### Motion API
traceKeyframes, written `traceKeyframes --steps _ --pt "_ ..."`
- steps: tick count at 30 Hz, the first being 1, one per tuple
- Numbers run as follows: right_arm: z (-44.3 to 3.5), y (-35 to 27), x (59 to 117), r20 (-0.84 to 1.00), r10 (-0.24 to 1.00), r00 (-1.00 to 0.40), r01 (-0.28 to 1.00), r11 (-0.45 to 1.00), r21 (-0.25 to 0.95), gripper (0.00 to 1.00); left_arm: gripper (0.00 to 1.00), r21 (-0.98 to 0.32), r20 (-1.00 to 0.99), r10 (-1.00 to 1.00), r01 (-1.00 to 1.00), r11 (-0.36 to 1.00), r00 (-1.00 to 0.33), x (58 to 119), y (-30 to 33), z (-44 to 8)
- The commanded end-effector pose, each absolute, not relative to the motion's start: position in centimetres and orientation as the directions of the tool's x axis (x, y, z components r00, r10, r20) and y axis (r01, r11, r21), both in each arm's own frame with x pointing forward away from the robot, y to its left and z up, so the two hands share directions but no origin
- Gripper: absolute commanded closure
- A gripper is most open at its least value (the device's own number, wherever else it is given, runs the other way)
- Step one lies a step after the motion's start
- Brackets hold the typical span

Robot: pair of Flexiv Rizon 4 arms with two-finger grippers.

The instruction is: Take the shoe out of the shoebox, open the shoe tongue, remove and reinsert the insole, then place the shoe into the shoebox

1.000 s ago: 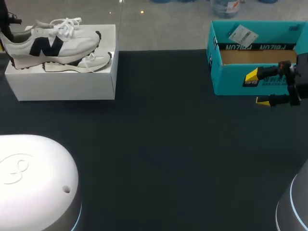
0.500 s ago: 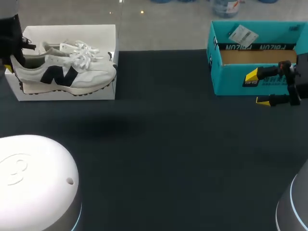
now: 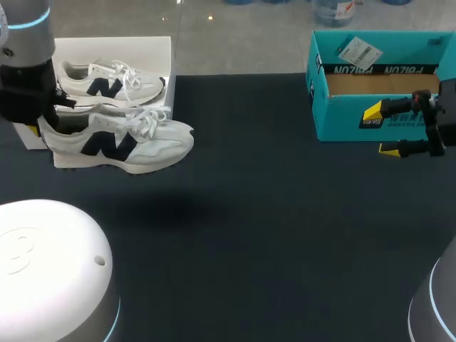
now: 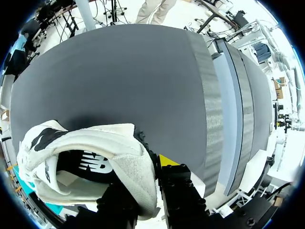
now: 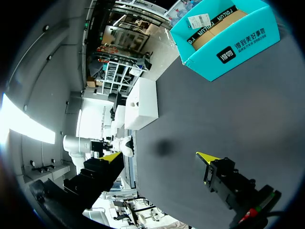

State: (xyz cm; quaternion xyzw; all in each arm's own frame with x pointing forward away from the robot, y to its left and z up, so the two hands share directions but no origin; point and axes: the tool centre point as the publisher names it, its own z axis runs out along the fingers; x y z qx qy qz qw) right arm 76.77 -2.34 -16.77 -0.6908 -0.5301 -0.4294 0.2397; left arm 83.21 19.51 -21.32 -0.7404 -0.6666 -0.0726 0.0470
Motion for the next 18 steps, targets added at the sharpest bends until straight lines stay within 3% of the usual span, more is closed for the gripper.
traceKeyframes --steps 1,18 --pt "-16.77 -2.23 76.75 0.845 0.53 0.073 0.938 -0.325 0.123 0.0 1.0 0.116 0.172 0.98 0.986 -0.12 0.099 82.68 19.54 -21.31" --pt "-16.77 -2.23 76.75 0.845 0.53 0.073 0.938 -0.325 0.123 0.0 1.0 0.092 0.176 0.982 0.992 -0.089 0.072 81.95 19.11 -21.21"
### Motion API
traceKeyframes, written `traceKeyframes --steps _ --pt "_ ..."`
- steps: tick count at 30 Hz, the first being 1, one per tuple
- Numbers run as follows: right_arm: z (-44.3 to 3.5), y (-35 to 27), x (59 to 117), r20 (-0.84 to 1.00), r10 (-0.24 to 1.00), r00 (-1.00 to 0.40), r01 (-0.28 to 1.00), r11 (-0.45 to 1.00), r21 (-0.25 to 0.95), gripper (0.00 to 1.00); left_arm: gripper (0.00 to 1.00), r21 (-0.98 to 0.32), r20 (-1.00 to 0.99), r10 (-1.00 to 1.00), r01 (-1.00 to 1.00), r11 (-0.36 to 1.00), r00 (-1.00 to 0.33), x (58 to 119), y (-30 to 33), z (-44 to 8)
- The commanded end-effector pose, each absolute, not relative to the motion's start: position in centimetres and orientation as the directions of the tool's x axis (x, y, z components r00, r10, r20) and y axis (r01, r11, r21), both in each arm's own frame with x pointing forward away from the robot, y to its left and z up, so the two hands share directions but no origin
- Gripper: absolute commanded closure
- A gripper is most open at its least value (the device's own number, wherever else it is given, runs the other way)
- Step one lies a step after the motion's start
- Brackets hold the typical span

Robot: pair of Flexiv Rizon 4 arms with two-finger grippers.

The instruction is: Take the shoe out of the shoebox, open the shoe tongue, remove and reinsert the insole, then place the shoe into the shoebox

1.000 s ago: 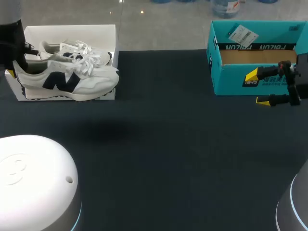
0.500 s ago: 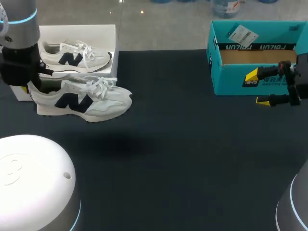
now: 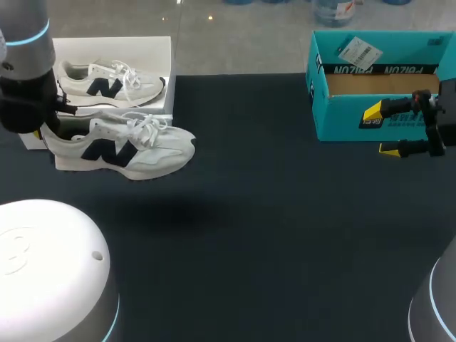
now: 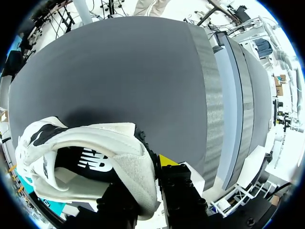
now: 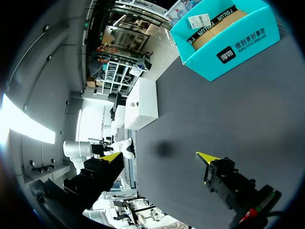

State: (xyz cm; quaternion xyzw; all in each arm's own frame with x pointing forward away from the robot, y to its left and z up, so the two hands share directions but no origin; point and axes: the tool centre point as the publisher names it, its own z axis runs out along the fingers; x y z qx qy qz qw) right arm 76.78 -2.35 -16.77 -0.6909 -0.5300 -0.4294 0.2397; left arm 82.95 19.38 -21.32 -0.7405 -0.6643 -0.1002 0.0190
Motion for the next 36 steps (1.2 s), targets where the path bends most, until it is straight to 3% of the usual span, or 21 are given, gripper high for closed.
traceKeyframes --steps 1,8,17,36 --pt "-16.8 -2.2 76.8 0.845 0.53 0.073 0.938 -0.325 0.123 0.0 1.0 0.081 0.164 0.985 0.995 -0.063 0.049 81.0 18.5 -21.0" --pt "-16.8 -2.2 76.8 0.845 0.53 0.073 0.938 -0.325 0.123 0.0 1.0 0.079 0.123 0.989 0.992 -0.096 0.086 75.9 14.1 -19.4" --pt "-16.8 -2.2 76.8 0.845 0.53 0.073 0.938 -0.325 0.123 0.0 1.0 0.035 0.095 0.986 0.989 -0.142 0.139 73.9 9.5 -19.8" --pt "-16.8 -2.2 76.8 0.845 0.53 0.073 0.938 -0.325 0.123 0.0 1.0 0.073 0.178 0.983 0.996 -0.05 0.037 73.5 3.1 -22.1"
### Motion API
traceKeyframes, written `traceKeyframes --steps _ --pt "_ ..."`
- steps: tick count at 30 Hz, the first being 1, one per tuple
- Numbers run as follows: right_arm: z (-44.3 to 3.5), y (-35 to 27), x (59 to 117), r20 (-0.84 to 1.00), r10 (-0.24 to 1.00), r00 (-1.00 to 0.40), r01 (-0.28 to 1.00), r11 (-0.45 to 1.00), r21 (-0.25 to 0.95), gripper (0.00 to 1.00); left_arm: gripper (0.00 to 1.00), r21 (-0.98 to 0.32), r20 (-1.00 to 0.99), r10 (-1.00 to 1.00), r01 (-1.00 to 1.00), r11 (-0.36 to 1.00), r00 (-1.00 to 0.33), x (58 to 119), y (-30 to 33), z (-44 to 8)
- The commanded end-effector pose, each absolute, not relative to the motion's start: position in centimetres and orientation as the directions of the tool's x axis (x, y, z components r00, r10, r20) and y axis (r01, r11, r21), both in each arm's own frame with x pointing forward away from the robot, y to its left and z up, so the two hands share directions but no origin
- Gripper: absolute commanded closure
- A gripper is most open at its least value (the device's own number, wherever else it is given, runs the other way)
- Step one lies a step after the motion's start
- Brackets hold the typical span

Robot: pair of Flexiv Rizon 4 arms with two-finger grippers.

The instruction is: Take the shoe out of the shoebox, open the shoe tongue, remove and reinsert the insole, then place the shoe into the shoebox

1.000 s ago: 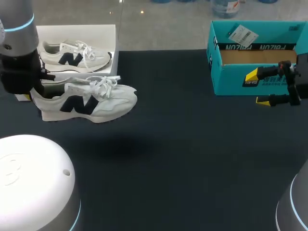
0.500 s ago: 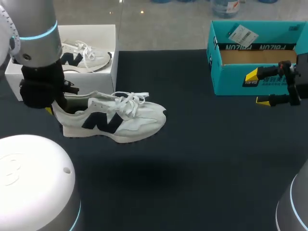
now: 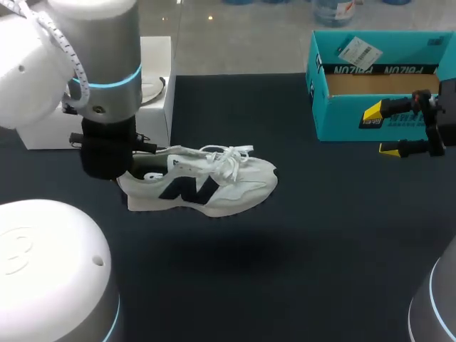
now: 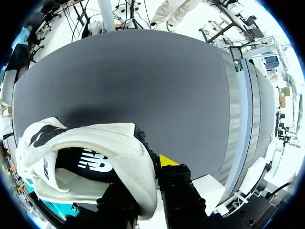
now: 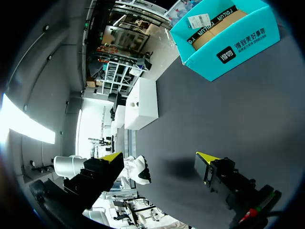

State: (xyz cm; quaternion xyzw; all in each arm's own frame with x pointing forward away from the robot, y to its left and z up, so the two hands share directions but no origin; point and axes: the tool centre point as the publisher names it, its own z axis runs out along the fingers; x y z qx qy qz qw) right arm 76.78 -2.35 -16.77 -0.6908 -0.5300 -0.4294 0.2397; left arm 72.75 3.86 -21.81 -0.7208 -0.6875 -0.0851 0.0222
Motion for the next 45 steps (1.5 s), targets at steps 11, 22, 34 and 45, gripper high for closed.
traceKeyframes --steps 11,22,34,45 --pt "-16.8 -2.2 76.8 0.845 0.53 0.073 0.938 -0.325 0.123 0.0 1.0 0.073 0.178 0.983 0.996 -0.05 0.037 73.5 3.1 -22.1" --pt "-16.8 -2.2 76.8 0.845 0.53 0.073 0.938 -0.325 0.123 0.0 1.0 0.045 0.187 0.979 0.995 -0.087 0.077 73.8 2.0 -27.2" --pt "-16.8 -2.2 76.8 0.845 0.53 0.073 0.938 -0.325 0.123 0.0 1.0 0.036 0.215 0.971 0.993 -0.112 0.102 74.4 1.2 -34.3" --pt "-16.8 -2.2 76.8 0.845 0.53 0.073 0.938 -0.325 0.123 0.0 1.0 0.007 0.215 0.971 0.994 -0.109 0.105 75.2 0.5 -38.7"
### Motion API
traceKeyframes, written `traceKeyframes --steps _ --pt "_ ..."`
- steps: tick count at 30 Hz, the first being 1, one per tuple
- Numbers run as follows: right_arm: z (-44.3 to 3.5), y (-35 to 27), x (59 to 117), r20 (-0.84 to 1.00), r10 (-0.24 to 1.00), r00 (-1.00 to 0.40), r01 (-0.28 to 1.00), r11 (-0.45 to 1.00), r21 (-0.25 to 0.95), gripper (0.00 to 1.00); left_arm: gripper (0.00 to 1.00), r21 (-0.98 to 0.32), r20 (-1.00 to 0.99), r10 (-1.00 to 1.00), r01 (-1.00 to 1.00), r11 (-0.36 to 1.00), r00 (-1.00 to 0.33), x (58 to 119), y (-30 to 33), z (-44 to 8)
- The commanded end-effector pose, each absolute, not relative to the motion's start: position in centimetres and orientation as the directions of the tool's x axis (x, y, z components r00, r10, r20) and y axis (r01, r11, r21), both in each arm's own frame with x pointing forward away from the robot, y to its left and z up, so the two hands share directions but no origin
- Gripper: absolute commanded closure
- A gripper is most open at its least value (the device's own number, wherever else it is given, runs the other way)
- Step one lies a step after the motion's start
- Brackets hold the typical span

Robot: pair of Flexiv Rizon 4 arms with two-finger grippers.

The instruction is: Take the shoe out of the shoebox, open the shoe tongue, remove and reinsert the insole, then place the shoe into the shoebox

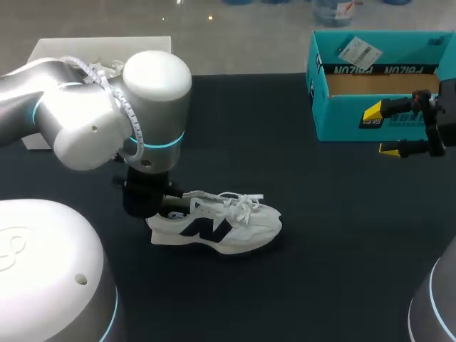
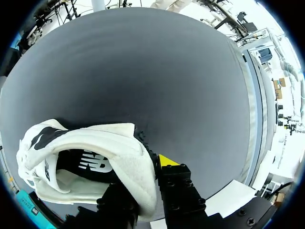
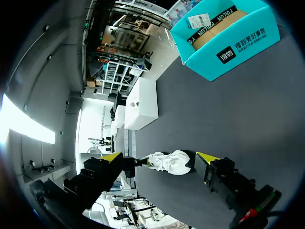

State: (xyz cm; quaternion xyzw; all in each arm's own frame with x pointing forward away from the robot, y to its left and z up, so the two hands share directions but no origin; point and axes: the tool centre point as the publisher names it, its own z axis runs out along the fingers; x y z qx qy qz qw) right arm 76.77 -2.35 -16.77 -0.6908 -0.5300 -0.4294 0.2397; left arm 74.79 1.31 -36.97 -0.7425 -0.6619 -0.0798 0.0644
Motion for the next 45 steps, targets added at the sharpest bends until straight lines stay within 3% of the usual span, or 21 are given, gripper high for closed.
traceKeyframes --steps 1,4,6,7,14,18,24,29,45 --pt "-16.8 -2.2 76.8 0.845 0.53 0.073 0.938 -0.325 0.123 0.0 1.0 0.004 0.213 0.971 0.994 -0.11 0.107 75.2 0.5 -38.9" --pt "-16.8 -2.2 76.8 0.845 0.53 0.073 0.938 -0.325 0.123 0.0 1.0 -0.006 0.226 0.968 0.993 -0.114 0.113 75.3 0.3 -39.4" --pt "-16.8 -2.2 76.8 0.845 0.53 0.073 0.938 -0.325 0.123 0.0 0.6 -0.015 0.231 0.966 0.994 -0.112 0.113 75.2 0.3 -39.4" --pt "-16.8 -2.2 76.8 0.845 0.53 0.073 0.938 -0.325 0.123 0.0 0.0 -0.015 0.232 0.966 0.994 -0.11 0.111 75.2 0.3 -39.1" --pt "-16.8 -2.2 76.8 0.845 0.53 0.073 0.938 -0.325 0.123 0.0 0.0 -0.118 0.111 0.994 0.993 -0.009 0.023 74.7 1.2 -34.5" --pt "-16.8 -2.2 76.8 0.845 0.53 0.073 0.938 -0.325 0.123 0.0 0.0 -0.175 0.063 0.992 0.977 0.121 -0.111 74.8 1.7 -32.1" --pt "-16.8 -2.2 76.8 0.845 0.53 0.073 0.938 -0.325 0.123 0.0 0.0 -0.361 -0.055 0.935 0.879 0.31 -0.352 75.4 3.4 -30.4" --pt "-16.8 -2.2 76.8 0.845 0.53 0.073 0.938 -0.325 0.123 0.0 0.0 -0.403 -0.122 0.871 0.825 0.395 -0.477 75.5 4.6 -29.9" --pt "-16.8 -2.2 76.8 0.845 0.53 0.073 0.938 -0.325 0.123 0.0 0.0 -0.379 -0.121 0.862 0.825 0.419 -0.493 75.6 5.1 -29.8"
